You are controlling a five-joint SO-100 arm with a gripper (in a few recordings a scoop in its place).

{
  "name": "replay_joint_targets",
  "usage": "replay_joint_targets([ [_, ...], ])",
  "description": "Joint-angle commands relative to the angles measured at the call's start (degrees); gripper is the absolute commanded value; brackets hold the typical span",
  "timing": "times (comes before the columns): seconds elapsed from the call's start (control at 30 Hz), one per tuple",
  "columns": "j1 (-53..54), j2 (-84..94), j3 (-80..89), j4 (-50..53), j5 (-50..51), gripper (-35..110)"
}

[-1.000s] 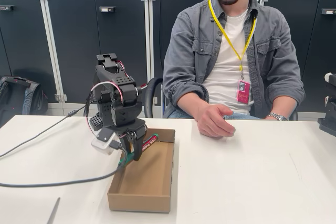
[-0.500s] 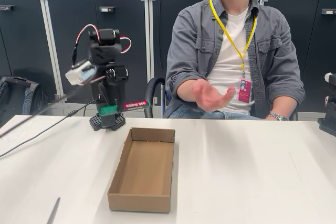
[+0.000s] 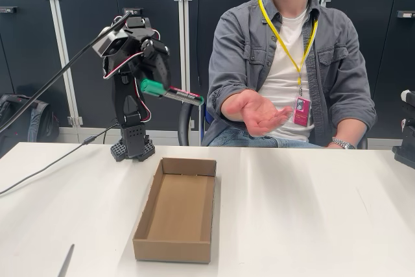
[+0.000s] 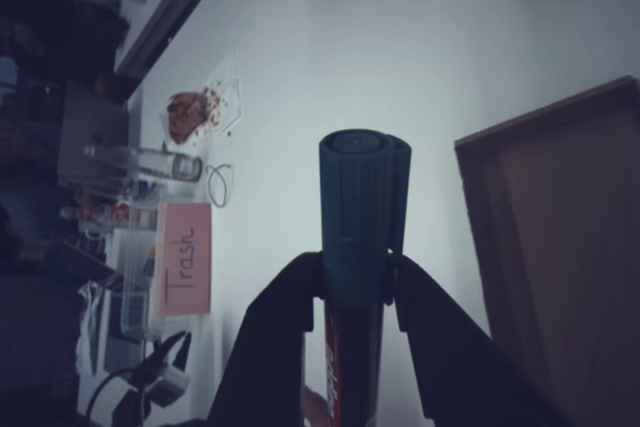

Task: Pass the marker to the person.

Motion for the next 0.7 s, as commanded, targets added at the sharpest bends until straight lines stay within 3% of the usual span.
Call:
replay_joint_targets([
  [0.0,-7.8,-2.3,-4.0,-3.9,0.2,-5],
  [0.4,-27.9,-10.8,-4.0,-16.4,3.9,-5],
  [0.67,-32.0,-11.2,2.8,-30.5,8.7,-5],
])
